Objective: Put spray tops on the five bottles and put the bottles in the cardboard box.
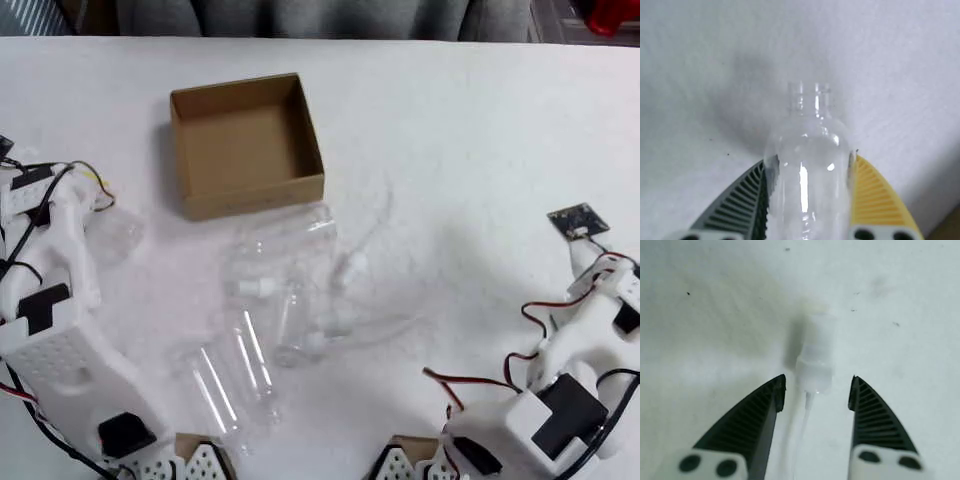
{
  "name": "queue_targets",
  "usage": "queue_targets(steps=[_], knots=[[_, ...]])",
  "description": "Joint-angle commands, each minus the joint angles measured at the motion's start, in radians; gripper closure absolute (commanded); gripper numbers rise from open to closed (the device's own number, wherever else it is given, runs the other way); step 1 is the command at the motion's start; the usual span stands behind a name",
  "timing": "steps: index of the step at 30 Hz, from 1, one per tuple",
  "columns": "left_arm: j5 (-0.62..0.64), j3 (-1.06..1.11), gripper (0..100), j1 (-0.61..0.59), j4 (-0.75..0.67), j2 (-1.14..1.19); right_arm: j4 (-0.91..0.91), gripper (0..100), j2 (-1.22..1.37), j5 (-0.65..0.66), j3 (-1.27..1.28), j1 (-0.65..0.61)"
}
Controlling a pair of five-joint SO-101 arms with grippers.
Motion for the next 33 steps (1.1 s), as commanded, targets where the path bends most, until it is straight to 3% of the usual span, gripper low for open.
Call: queue_targets(steps=[1, 19, 33], knots=[[-0.014, -0.044, 98, 0.018, -0.018, -0.004, -0.082, 82.6, -0.033, 0.012, 0.028, -0.027], [-0.014, -0.044, 98, 0.018, -0.018, -0.004, -0.097, 82.6, -0.031, 0.087, 0.043, -0.036], [-0.014, -0.044, 98, 0.018, -0.018, -0.004, -0.104, 84.3, 0.137, 0.087, -0.084, -0.012]])
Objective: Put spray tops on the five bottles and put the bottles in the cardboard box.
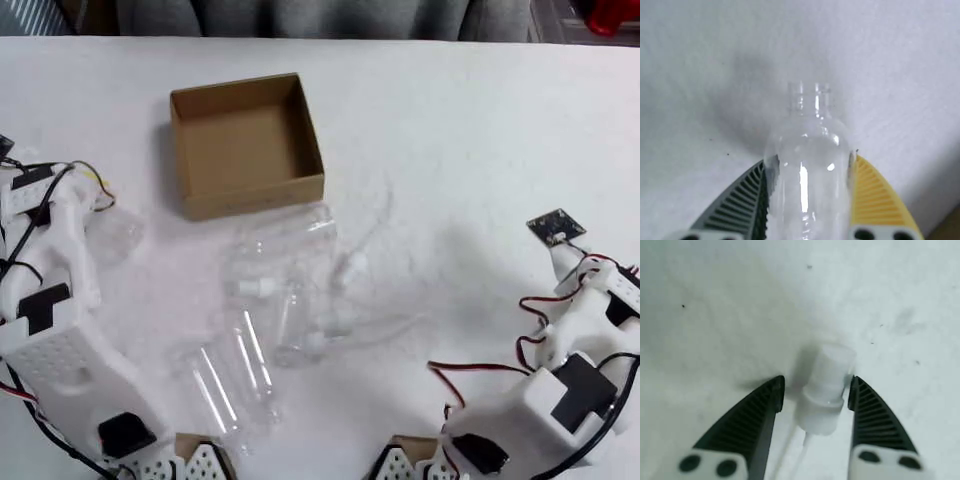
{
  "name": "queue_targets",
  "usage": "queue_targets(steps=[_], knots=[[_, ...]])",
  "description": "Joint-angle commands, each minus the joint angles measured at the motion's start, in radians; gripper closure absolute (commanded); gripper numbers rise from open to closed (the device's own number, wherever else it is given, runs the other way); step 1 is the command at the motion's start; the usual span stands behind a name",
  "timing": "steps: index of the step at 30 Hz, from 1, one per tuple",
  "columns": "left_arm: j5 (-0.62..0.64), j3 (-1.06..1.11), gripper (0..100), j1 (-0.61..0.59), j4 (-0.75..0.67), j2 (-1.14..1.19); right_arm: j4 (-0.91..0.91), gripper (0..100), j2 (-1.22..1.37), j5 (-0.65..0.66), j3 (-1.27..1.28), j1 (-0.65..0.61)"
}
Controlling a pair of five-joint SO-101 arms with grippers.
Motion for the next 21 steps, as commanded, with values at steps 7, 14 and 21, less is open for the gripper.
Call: queue_targets(steps=[7, 14, 21], knots=[[-0.014, -0.044, 98, 0.016, -0.018, -0.004, 0.005, 89.6, -0.007, 0.020, -0.075, 0.016], [-0.014, -0.044, 98, 0.016, -0.018, -0.004, 0.143, 83.4, -0.091, 0.058, -0.075, 0.030], [-0.014, -0.044, 98, 0.016, -0.018, -0.004, 0.153, 85.0, -0.108, 0.058, -0.074, 0.047]])
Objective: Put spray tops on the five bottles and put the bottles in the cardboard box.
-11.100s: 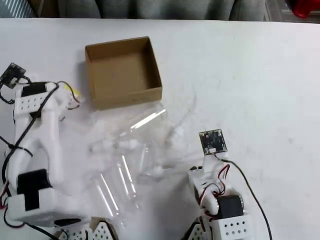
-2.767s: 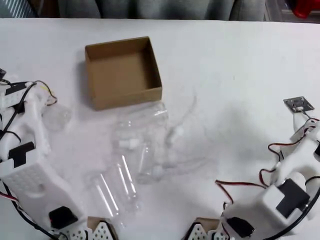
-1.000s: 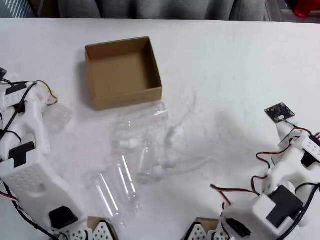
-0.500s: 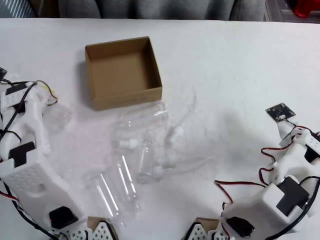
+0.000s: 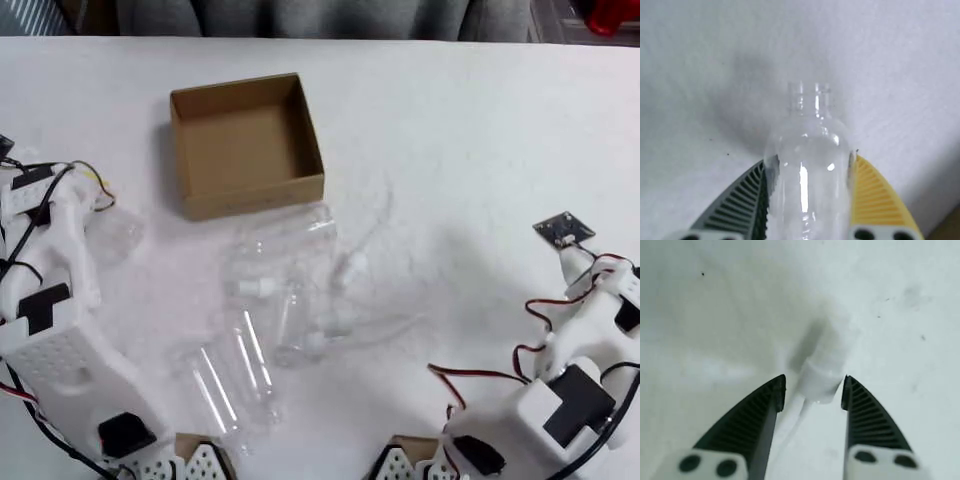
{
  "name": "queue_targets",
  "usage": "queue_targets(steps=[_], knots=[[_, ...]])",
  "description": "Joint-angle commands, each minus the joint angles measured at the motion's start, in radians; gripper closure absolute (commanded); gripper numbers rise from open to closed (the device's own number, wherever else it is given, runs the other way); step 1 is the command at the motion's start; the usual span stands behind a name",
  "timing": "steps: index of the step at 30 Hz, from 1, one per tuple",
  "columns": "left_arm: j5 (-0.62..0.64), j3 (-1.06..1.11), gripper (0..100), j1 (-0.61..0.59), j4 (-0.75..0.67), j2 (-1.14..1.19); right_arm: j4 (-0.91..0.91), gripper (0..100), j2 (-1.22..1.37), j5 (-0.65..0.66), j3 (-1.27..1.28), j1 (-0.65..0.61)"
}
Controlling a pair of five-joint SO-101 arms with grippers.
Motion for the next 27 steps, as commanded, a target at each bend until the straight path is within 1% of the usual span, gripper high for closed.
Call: queue_targets(steps=[1, 11, 15, 19, 27], knots=[[-0.014, -0.044, 98, 0.016, -0.018, -0.004, 0.007, 85.0, -0.027, 0.011, -0.052, 0.010], [-0.014, -0.044, 98, 0.015, -0.017, -0.004, 0.004, 85.1, 0.008, 0.003, -0.055, -0.013], [-0.014, -0.044, 98, 0.015, -0.017, -0.004, -0.048, 85.1, 0.010, 0.002, -0.054, -0.018], [-0.014, -0.044, 98, 0.015, -0.017, -0.004, -0.079, 85.1, 0.010, -0.055, -0.054, -0.019], [-0.014, -0.044, 98, 0.015, -0.017, -0.004, -0.079, 85.1, 0.010, -0.060, -0.054, -0.019]])
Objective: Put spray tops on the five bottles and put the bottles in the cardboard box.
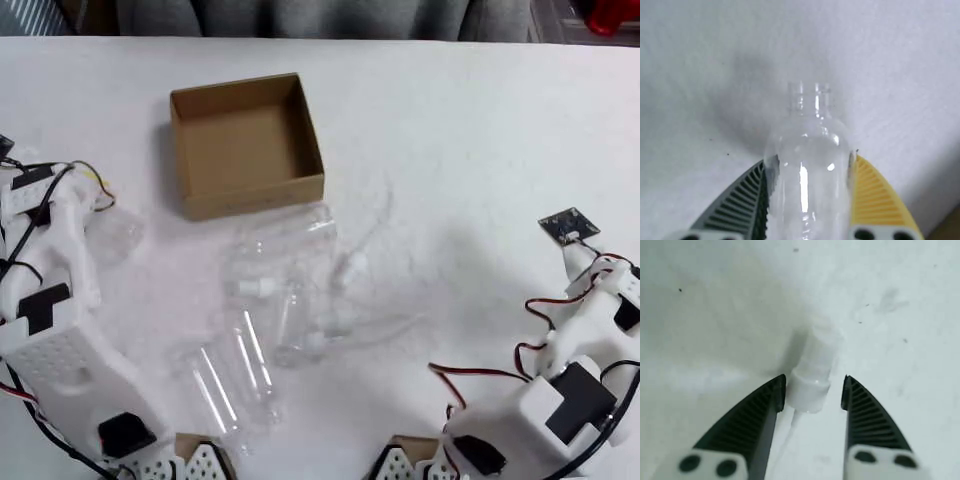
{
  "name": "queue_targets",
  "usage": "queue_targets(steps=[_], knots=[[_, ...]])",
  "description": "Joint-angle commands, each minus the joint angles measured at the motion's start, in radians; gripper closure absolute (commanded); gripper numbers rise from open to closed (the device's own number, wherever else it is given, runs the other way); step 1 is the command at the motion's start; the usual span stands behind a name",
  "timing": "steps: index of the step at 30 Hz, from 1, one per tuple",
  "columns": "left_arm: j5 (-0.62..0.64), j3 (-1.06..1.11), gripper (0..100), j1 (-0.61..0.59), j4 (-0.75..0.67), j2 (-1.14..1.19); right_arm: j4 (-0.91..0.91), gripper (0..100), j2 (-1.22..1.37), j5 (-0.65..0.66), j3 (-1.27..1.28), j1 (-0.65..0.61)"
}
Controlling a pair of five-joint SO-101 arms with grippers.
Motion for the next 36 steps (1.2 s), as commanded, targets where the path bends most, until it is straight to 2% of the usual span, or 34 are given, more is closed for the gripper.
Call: queue_targets(steps=[1, 6, 10, 19, 25, 33, 36], knots=[[-0.014, -0.044, 98, 0.015, -0.017, -0.004, -0.013, 85.1, -0.005, -0.014, -0.052, -0.013], [-0.014, -0.044, 98, 0.015, -0.017, -0.004, -0.010, 85.1, -0.005, -0.015, -0.051, -0.012], [-0.014, -0.044, 98, 0.015, -0.017, -0.004, -0.012, 85.1, -0.005, -0.075, -0.052, -0.013], [-0.014, -0.044, 98, 0.015, -0.017, -0.004, -0.008, 85.4, -0.004, -0.081, -0.048, -0.031], [-0.014, -0.044, 98, 0.015, -0.017, -0.004, -0.008, 96.3, -0.004, -0.081, -0.048, -0.036], [-0.014, -0.044, 98, 0.015, -0.017, -0.004, 0.022, 86.1, -0.005, -0.080, -0.051, -0.030], [-0.014, -0.044, 98, 0.015, -0.017, -0.004, 0.091, 86.7, -0.013, -0.078, -0.052, -0.030]])
